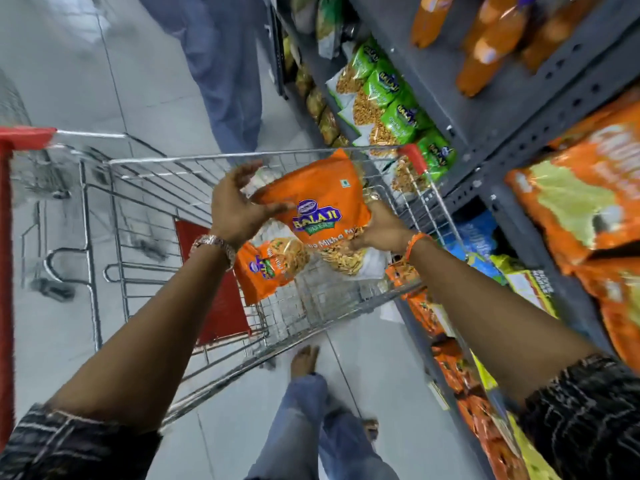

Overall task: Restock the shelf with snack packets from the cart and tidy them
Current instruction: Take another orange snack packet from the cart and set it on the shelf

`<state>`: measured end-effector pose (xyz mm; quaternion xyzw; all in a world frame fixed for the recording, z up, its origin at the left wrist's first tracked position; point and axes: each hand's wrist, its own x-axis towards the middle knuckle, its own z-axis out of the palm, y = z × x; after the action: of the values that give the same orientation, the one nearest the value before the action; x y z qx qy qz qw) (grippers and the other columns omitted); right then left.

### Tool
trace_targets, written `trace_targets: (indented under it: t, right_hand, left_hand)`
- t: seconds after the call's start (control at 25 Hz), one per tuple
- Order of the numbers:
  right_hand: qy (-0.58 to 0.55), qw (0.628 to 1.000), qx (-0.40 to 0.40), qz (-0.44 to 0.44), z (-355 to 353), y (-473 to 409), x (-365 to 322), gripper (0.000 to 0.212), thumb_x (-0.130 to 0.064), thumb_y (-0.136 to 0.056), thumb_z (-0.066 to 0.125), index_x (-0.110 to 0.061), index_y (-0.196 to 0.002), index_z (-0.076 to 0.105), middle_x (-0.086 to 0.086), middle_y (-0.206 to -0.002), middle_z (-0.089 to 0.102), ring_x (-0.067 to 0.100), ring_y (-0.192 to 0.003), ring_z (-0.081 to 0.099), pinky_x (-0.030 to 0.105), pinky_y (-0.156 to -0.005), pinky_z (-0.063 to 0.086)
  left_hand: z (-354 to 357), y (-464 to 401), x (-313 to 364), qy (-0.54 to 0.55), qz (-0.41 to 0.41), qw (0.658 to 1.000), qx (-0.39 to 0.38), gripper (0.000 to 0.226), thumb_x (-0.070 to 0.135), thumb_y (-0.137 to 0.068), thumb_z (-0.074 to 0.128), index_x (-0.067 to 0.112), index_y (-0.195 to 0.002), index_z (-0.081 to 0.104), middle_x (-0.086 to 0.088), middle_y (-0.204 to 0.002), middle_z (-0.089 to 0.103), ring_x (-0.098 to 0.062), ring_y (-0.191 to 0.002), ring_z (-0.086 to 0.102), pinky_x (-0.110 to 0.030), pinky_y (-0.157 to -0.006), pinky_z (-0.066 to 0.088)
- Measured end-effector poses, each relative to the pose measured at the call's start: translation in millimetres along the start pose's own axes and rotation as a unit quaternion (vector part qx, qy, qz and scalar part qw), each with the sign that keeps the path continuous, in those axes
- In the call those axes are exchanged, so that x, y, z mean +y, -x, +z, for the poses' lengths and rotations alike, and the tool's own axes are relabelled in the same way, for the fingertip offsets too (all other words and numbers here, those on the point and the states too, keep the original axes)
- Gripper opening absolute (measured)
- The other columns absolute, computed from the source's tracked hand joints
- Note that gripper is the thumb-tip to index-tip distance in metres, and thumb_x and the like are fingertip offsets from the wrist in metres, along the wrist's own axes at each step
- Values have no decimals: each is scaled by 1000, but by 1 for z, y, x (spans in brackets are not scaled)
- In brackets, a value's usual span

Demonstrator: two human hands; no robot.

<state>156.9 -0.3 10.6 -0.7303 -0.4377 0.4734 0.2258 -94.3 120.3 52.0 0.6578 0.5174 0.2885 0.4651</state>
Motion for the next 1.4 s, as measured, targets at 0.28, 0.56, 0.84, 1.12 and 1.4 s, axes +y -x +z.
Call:
trace_targets:
  t: [0.28,0.56,0.84,1.12,1.4]
  right_hand:
    - [-164,977,123,-62,-77,118,-49,72,13,-67,85,-6,-129,54,17,-129,67,31,-115,68,47,-96,57]
    - [-231,940,204,-144,-123,235,-76,60,11,-68,85,-10,-121,65,10,-118,74,24,-110,72,42,-94,58]
    - [-254,871,362,-213,-153,360,-105,54,12,-67,84,-1,-117,68,14,-115,76,28,-106,74,42,-92,59]
    - [-265,817,453,-239,-195,487,-130,45,1,-66,82,-3,-109,72,17,-109,77,31,-100,75,41,-85,61]
    - [-250,771,538,-232,-256,553,-123,46,3,-66,81,-7,-109,69,18,-113,75,34,-105,73,46,-90,59]
  left_hand:
    - [37,17,118,239,79,964,-84,10,15,-96,64,10,-88,62,10,-68,69,-4,-63,62,-29,-63,57]
    - [78,58,262,345,162,917,-116,38,42,-89,69,22,-60,54,4,-54,49,-10,-49,41,-24,-48,32]
    - [98,125,403,407,202,867,-202,34,22,-92,69,18,-59,64,3,-54,64,-10,-49,54,-26,-52,47]
    - [125,199,526,447,170,806,-349,21,24,-89,72,13,-71,70,-6,-72,77,-16,-58,72,-38,-66,62]
    - [163,241,618,399,151,794,-434,21,33,-83,78,13,-87,70,-12,-91,78,-22,-67,74,-44,-64,63]
